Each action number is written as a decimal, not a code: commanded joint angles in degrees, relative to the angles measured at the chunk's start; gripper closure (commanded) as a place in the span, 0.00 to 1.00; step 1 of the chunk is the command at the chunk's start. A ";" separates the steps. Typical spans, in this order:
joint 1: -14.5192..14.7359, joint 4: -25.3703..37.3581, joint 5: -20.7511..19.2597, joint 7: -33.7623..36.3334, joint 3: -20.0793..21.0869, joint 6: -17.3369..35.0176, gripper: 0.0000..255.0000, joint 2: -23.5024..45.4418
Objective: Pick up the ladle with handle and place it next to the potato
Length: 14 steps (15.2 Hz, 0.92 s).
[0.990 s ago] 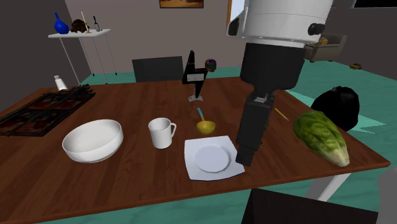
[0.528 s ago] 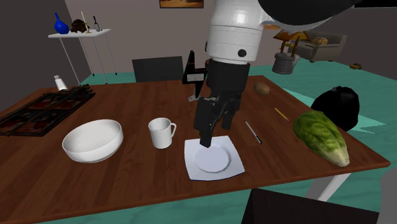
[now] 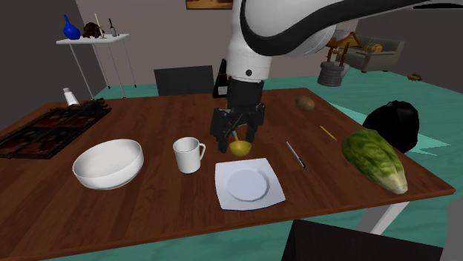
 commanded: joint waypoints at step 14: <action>-7.33 15.70 8.67 1.12 -7.98 6.94 0.00 25.78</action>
